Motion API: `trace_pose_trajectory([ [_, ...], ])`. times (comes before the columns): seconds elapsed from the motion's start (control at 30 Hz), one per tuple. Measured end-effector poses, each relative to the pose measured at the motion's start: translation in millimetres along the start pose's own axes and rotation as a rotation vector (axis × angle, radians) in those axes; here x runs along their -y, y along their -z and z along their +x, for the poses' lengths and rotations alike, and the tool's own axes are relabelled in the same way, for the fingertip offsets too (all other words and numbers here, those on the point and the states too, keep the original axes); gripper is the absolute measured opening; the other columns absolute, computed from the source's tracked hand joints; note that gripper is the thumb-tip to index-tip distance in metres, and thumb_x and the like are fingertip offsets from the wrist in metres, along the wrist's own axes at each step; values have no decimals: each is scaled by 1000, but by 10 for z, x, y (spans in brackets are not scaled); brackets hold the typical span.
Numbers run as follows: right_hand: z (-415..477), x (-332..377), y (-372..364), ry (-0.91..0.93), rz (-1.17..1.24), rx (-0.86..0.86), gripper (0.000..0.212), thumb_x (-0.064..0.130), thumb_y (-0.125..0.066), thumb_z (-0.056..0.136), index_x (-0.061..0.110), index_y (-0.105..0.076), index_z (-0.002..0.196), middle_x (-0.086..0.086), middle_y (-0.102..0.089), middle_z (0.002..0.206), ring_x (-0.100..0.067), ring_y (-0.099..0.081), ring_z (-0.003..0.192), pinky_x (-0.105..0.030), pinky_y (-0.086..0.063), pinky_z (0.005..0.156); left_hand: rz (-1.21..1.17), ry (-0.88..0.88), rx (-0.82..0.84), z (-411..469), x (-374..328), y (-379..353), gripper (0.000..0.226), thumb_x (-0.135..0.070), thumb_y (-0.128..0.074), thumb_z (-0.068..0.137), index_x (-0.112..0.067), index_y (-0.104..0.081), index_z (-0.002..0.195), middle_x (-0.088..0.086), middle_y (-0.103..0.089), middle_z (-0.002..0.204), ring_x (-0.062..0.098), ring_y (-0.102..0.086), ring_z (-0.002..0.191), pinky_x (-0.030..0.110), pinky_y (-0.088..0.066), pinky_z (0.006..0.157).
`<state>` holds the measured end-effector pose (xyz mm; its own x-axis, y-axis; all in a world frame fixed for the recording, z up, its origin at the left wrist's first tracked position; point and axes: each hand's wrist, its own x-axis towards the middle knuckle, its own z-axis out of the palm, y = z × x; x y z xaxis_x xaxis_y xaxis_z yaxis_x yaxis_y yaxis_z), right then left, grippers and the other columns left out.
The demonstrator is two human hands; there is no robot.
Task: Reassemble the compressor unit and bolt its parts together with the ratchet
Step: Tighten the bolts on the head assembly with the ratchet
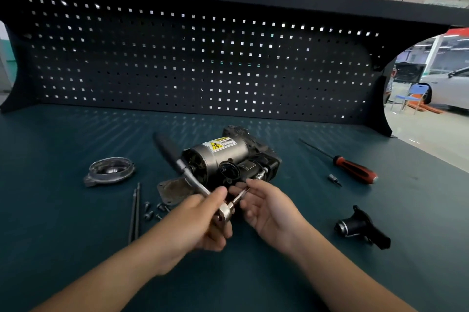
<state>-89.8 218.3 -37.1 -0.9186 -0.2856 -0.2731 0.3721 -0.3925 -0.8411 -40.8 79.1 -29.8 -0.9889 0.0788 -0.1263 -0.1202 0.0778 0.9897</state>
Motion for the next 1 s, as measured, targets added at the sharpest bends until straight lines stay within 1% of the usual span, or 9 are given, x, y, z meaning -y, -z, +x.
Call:
trace_pose_trajectory([
  [0.17,2,30,12,37,-60,5,10,11,-56,89,7,-64,84,-3,-73,72,-5,-56,43,-14,-41,39,-338,178,67,-6,-35,46,37,-32,-47,92,-3,-65,77,7,-60,55,12,-55,41,22,-49,42],
  [0.23,8,21,11,36,-121,-26,12,11,-58,89,8,-64,79,-2,-72,69,-3,-53,41,-13,-40,39,-10,36,-28,-20,-6,48,28,-28,-46,96,-7,-59,83,-1,-63,56,9,-57,47,19,-50,49],
  [0.33,14,11,8,34,-133,-38,13,12,-60,89,4,-64,80,-3,-71,67,-5,-55,45,-14,-43,44,1035,-387,-213,-80,63,31,22,-44,-44,92,-26,-56,97,-12,-62,84,4,-59,82,15,-36,68],
  [0.4,11,21,1,38,-139,-39,14,14,-60,89,2,-64,82,-3,-70,65,-5,-54,43,-14,-43,43,1262,-526,-243,-93,76,8,32,-50,-41,90,-33,-46,117,-17,-46,101,2,-49,99,16,-26,72],
  [0.57,-1,33,-2,16,-104,-35,18,16,-55,91,5,-63,80,-4,-71,65,-6,-56,39,-13,-39,36,853,-507,-209,-49,114,30,25,-49,-46,88,-31,-54,102,-17,-55,89,-6,-53,81,13,-36,69],
  [0.67,0,48,31,-16,-110,-47,13,16,-54,90,7,-62,85,-2,-70,62,-6,-49,35,-13,-36,35,227,-162,-75,-33,74,-44,33,-42,-45,91,-13,-58,86,-4,-59,57,5,-50,41,19,-42,45],
  [0.8,-4,92,55,9,-141,-44,9,13,-60,87,9,-63,80,0,-68,58,-3,-46,35,-13,-36,36,-357,170,59,-45,-17,-46,44,-45,-57,72,-4,-72,73,3,-54,52,5,-37,31,15,-35,30],
  [0.9,7,82,48,22,-148,-56,13,12,-62,87,9,-62,75,0,-67,54,-2,-47,34,-12,-37,36,-245,131,34,-59,-54,-5,34,-34,-56,84,-3,-67,78,1,-56,51,6,-43,34,18,-41,34],
  [1.0,31,45,42,36,-171,-79,18,11,-62,87,8,-62,69,0,-65,51,-2,-46,33,-11,-36,35,498,-258,-130,-86,5,19,21,-33,-51,92,-14,-59,92,-8,-62,62,5,-59,56,13,-44,56],
])
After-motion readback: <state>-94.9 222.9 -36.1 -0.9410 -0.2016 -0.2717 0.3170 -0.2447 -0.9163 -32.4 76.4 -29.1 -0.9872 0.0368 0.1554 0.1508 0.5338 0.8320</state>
